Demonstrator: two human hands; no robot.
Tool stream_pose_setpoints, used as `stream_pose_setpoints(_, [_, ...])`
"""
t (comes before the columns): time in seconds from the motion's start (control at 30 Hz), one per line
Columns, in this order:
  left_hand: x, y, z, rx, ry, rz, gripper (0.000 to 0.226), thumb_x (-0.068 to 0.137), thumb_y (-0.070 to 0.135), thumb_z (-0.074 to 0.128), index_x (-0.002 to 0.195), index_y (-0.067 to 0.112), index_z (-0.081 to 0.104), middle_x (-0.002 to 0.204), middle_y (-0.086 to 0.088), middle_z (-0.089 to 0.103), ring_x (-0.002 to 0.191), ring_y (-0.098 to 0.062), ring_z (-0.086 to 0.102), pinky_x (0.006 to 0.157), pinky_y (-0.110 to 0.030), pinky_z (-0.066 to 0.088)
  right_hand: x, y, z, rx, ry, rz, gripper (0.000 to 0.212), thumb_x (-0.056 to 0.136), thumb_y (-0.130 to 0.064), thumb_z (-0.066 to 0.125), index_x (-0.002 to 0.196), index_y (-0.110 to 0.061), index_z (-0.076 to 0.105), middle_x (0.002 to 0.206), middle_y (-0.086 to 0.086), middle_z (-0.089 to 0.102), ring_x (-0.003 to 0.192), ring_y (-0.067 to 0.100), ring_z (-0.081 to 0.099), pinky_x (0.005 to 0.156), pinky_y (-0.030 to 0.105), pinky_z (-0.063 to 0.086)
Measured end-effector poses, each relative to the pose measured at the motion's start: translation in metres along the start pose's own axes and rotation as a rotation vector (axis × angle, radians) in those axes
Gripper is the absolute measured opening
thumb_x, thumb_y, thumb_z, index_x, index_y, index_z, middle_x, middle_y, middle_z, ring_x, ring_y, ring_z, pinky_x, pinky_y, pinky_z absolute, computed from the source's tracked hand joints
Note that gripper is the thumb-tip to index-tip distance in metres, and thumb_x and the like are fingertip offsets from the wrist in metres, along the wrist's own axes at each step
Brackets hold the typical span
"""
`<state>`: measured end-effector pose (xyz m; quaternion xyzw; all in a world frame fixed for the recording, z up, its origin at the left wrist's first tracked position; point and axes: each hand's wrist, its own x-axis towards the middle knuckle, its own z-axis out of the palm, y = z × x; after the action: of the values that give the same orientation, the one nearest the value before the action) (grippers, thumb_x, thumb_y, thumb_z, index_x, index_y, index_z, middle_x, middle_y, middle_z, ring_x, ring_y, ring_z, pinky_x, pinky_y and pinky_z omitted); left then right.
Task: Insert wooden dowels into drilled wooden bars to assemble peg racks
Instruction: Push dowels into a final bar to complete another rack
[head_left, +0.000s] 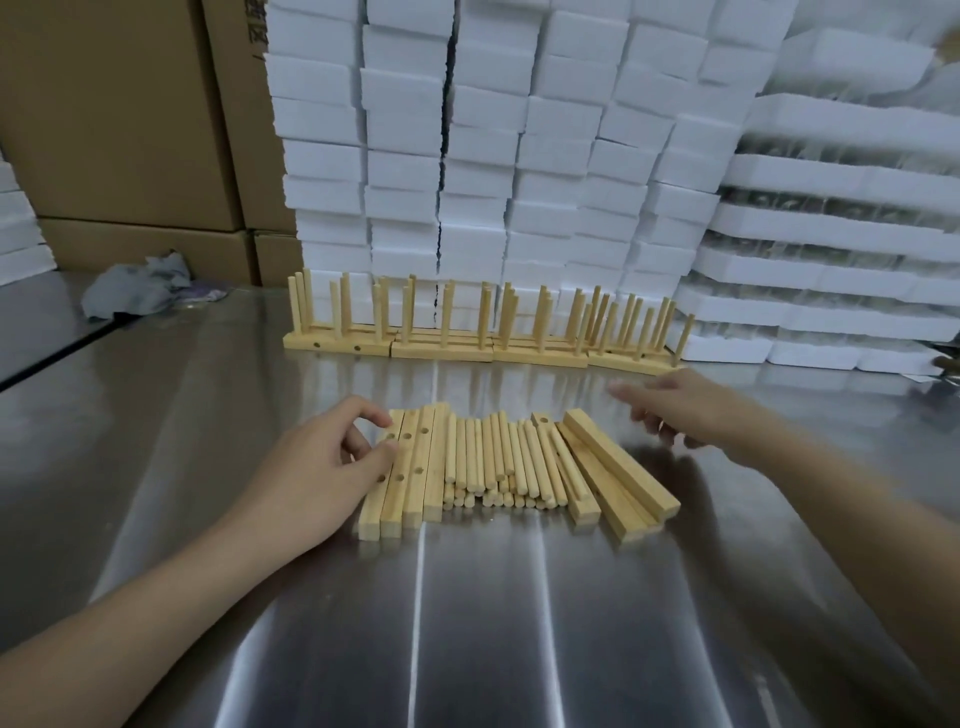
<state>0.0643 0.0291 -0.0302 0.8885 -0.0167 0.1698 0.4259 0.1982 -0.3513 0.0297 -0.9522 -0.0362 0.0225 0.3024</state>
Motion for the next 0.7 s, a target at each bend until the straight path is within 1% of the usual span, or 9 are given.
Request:
stream_pose_setpoints(0.07, [-0.002,0.0,0.0,-0.03,0.009,0.001,0.01,0.097,0.047,0.069,0.105,0.05,0.063,0.079,0.012,0.07,0.071,-0.006,0.064,0.07,-0.035,0.049,-0.03,-0.017,0.008,-0.147,-0.129,-0.064,0.075,0.076,-0.094,0.054,0.088,-0.024,0.074,0.076,-0.005,0.074,0.067,0.011,0.07,0.065,0.029,0.051])
stream_pose_setpoints(0.13, [-0.004,0.002,-0.001,-0.048,0.016,-0.005,0.01,0.098,0.042,0.07,0.105,0.047,0.064,0.082,0.012,0.072,0.075,-0.006,0.065,0.07,-0.033,0.049,-0.046,-0.024,0.011,-0.235,-0.152,-0.077,0.065,0.077,-0.089,0.062,0.087,-0.026,0.073,0.083,-0.006,0.074,0.077,0.011,0.07,0.071,0.031,0.051])
stream_pose_setpoints(0.2, [-0.007,0.006,-0.002,-0.062,0.026,-0.016,0.009,0.099,0.037,0.071,0.105,0.042,0.067,0.085,0.013,0.072,0.077,-0.005,0.066,0.069,-0.03,0.048,-0.057,-0.029,0.011,-0.294,-0.095,-0.073,0.044,0.088,-0.069,0.069,0.088,-0.025,0.072,0.089,-0.005,0.071,0.084,0.013,0.067,0.074,0.031,0.051])
stream_pose_setpoints(0.27, [-0.011,0.009,-0.004,-0.081,0.031,-0.022,0.008,0.099,0.033,0.071,0.103,0.039,0.069,0.085,0.012,0.072,0.078,-0.006,0.067,0.069,-0.029,0.048,-0.071,-0.038,0.007,-0.312,0.022,-0.115,0.034,0.095,-0.054,0.067,0.086,-0.022,0.072,0.086,-0.003,0.07,0.083,0.015,0.065,0.075,0.033,0.053])
stream_pose_setpoints(0.37, [-0.015,0.013,-0.006,-0.08,0.041,-0.02,0.008,0.099,0.03,0.07,0.099,0.038,0.072,0.084,0.007,0.072,0.077,-0.005,0.067,0.071,-0.029,0.05,-0.102,-0.057,-0.003,-0.091,0.165,-0.3,0.045,0.097,-0.054,0.056,0.082,-0.014,0.071,0.072,-0.004,0.065,0.067,0.013,0.06,0.063,0.03,0.044])
stream_pose_setpoints(0.43, [-0.018,0.015,-0.007,-0.067,0.038,-0.022,0.008,0.1,0.03,0.069,0.099,0.037,0.072,0.085,0.006,0.072,0.079,-0.003,0.067,0.072,-0.028,0.05,-0.13,-0.071,0.0,0.112,0.023,-0.398,0.049,0.101,-0.057,0.046,0.092,-0.016,0.071,0.073,0.001,0.065,0.06,0.016,0.059,0.06,0.03,0.045])
stream_pose_setpoints(0.5, [-0.021,0.016,-0.008,-0.065,0.041,-0.02,0.009,0.1,0.029,0.069,0.099,0.037,0.072,0.085,0.009,0.072,0.08,-0.002,0.067,0.071,-0.027,0.049,-0.157,-0.078,0.017,0.186,-0.142,-0.484,0.039,0.11,-0.05,0.041,0.105,-0.023,0.069,0.078,0.001,0.069,0.062,0.01,0.064,0.057,0.027,0.049])
stream_pose_setpoints(0.6, [-0.026,0.017,-0.008,-0.066,0.071,-0.018,0.012,0.099,0.027,0.068,0.097,0.038,0.072,0.084,0.016,0.07,0.079,-0.001,0.065,0.07,-0.027,0.049,-0.177,-0.078,0.051,0.041,-0.198,-0.603,0.024,0.112,-0.042,0.04,0.118,-0.038,0.062,0.087,-0.006,0.068,0.076,0.007,0.063,0.069,0.022,0.05])
stream_pose_setpoints(0.7, [-0.029,0.02,-0.007,-0.048,0.086,-0.019,0.014,0.098,0.026,0.068,0.096,0.039,0.071,0.084,0.017,0.068,0.077,-0.001,0.065,0.069,-0.028,0.05,-0.181,-0.072,0.071,-0.207,-0.192,-0.685,0.025,0.11,-0.047,0.037,0.118,-0.041,0.061,0.101,-0.019,0.062,0.096,0.003,0.058,0.081,0.02,0.044])
